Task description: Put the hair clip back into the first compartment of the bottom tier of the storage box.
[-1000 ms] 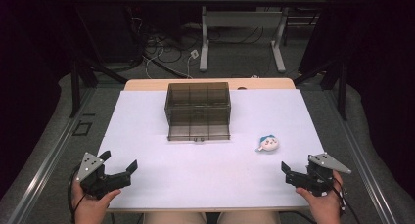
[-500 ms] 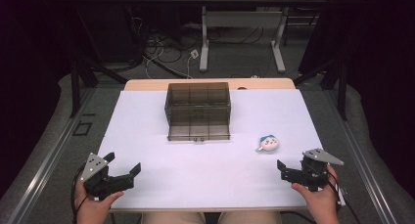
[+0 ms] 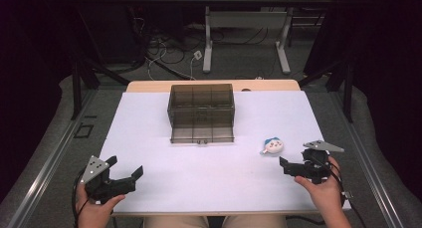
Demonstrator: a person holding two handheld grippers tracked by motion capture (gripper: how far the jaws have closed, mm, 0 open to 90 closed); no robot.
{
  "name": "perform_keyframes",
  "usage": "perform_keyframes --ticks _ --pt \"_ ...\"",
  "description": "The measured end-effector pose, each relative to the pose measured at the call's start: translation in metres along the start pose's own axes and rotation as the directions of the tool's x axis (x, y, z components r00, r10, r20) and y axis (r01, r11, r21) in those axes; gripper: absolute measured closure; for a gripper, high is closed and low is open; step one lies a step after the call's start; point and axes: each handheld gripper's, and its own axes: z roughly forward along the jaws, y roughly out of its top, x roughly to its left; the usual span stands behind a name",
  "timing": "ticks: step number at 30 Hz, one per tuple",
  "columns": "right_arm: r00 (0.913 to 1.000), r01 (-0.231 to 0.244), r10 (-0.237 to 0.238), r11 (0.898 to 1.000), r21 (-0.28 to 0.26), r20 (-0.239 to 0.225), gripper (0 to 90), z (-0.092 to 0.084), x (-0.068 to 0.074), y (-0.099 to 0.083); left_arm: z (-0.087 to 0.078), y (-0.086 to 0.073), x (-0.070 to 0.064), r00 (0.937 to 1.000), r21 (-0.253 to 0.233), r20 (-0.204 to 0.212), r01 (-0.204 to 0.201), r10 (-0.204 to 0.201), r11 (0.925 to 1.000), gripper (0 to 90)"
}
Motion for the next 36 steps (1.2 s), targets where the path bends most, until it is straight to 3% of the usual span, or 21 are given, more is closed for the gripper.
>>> perform_keyframes --ticks 6,18,22,36 --pt "1.0000 0.002 -0.002 0.999 0.044 -0.006 2.1 0.006 0.000 0.011 0.000 0.000 -0.001 1.0000 0.010 0.004 -0.005 0.004 0.9999 0.3" --pt "0.9988 0.050 -0.049 0.992 0.115 -0.008 2.0 0.020 0.003 0.031 0.001 -0.001 0.000 0.9999 0.010 0.006 0.009 -0.010 0.9999 0.3" --pt "0.9985 0.054 -0.053 0.988 0.148 -0.014 2.1 0.024 0.005 0.037 0.001 -0.001 0.000 0.9999 0.010 0.004 0.014 -0.014 0.9999 0.3" --pt "0.9906 0.136 -0.135 0.963 0.233 -0.022 2.0 0.043 0.020 0.057 0.000 -0.001 0.001 0.9998 0.007 0.003 0.018 -0.018 0.9998 0.3"
